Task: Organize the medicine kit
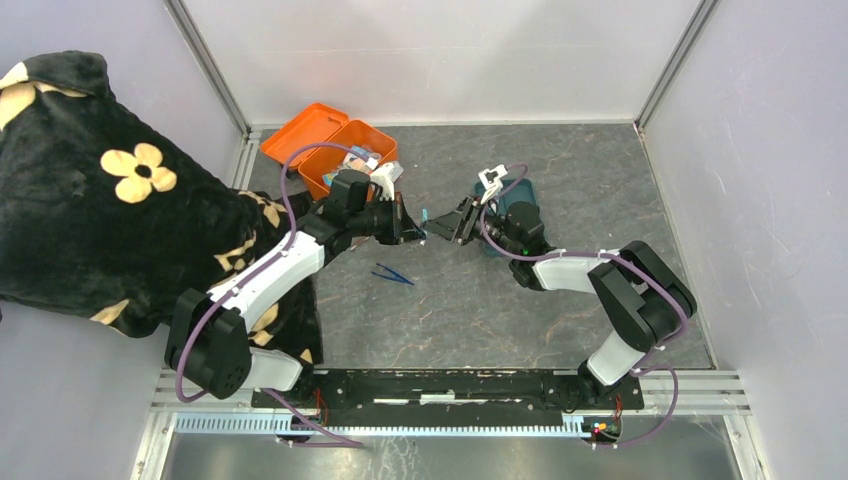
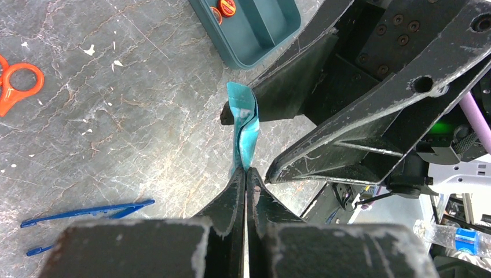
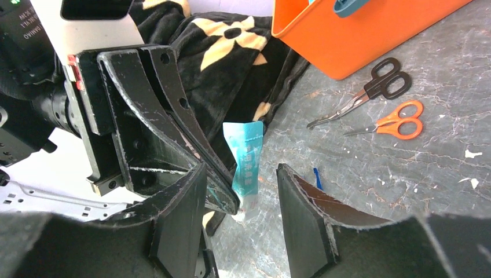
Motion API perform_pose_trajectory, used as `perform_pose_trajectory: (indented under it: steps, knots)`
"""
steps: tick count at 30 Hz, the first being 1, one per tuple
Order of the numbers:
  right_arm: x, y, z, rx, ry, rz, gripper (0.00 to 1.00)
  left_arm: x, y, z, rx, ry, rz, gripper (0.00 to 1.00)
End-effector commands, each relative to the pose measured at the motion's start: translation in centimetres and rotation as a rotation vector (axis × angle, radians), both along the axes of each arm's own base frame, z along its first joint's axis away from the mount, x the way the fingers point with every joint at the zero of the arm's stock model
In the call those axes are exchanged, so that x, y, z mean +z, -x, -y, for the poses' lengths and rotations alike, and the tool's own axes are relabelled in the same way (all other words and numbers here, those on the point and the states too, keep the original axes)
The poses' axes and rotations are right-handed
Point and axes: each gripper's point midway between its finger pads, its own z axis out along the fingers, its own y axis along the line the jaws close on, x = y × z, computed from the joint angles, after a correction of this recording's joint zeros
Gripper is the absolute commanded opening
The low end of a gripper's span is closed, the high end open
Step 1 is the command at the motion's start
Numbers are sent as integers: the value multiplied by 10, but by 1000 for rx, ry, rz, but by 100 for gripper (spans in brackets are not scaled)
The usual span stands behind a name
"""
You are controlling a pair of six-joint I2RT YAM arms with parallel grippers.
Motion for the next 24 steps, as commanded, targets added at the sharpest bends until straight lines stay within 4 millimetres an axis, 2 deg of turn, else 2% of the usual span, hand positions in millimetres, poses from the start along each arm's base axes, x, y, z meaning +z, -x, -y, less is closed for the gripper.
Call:
perform_pose_trajectory:
  steps: [1,4,7,12,15,17,21,24]
  knots:
    - [34,-4,4,-20,-72,88,54,15,3,4,-42,29,67,2]
    - [31,-5,4,-22,-70,75,53,16,4,4,-46,31,70,2]
    - [27,-6,1,-13,-69,60,47,16,4,4,-48,32,69,2]
    - [26,-6,-1,5,-79,43,26,17,4,4,-46,35,72,2]
    - [25,-6,-1,7,-80,41,18,18,3,5,-46,36,76,3]
    - [24,-7,0,2,-78,40,12,19,3,5,-47,38,77,14]
    - [22,-15,9,-27,-58,43,4,21,2,5,-43,41,88,52]
    - [13,-35,34,-101,-11,39,2,21,1,4,-39,32,95,72]
